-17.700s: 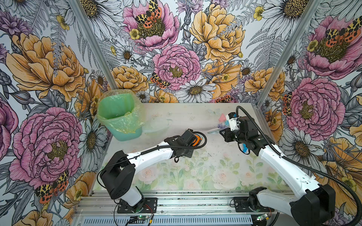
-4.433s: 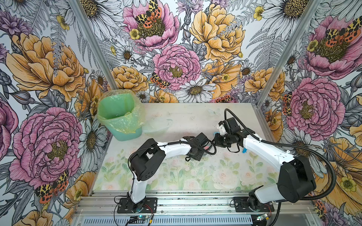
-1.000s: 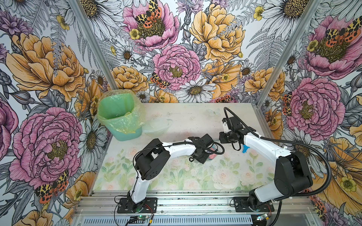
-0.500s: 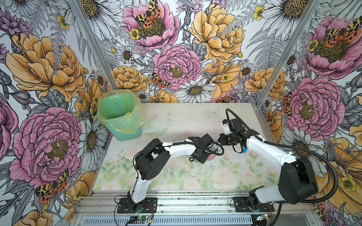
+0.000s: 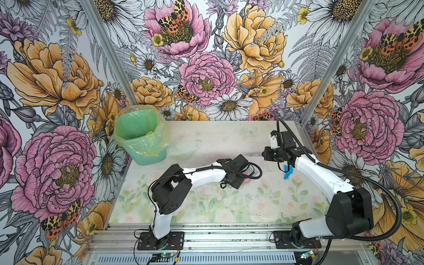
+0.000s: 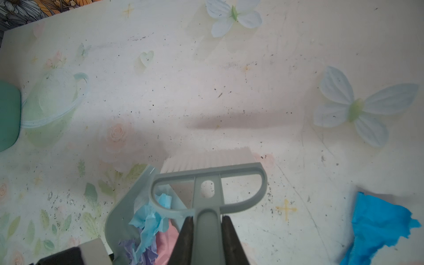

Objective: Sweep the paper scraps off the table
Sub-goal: 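Sweep the pale blue scrap into the dustpan with the right gripper's brush, then lift the dustpan toward the green bin while the right gripper draws back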

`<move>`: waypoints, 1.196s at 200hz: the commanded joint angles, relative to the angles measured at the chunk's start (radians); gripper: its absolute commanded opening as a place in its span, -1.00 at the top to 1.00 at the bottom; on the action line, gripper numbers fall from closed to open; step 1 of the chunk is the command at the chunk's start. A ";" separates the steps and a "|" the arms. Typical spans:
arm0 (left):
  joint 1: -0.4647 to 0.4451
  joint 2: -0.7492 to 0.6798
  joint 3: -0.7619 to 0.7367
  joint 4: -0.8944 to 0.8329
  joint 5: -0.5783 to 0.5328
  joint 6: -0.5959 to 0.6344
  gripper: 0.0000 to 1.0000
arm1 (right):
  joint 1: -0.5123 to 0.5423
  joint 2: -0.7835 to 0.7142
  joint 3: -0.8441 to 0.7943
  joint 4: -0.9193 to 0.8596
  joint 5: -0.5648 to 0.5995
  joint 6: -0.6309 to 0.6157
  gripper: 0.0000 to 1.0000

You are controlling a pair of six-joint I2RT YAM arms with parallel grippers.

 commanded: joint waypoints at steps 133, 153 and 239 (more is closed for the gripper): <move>0.224 -0.316 0.148 -0.336 -0.015 0.096 1.00 | -0.139 -0.051 -0.007 0.015 -0.028 0.004 1.00; 0.277 -0.343 0.182 -0.370 -0.019 0.106 1.00 | -0.139 -0.041 -0.015 0.021 -0.036 0.008 1.00; 0.531 -0.434 0.333 -0.459 -0.036 0.140 1.00 | -0.139 -0.023 -0.033 0.038 -0.064 0.014 1.00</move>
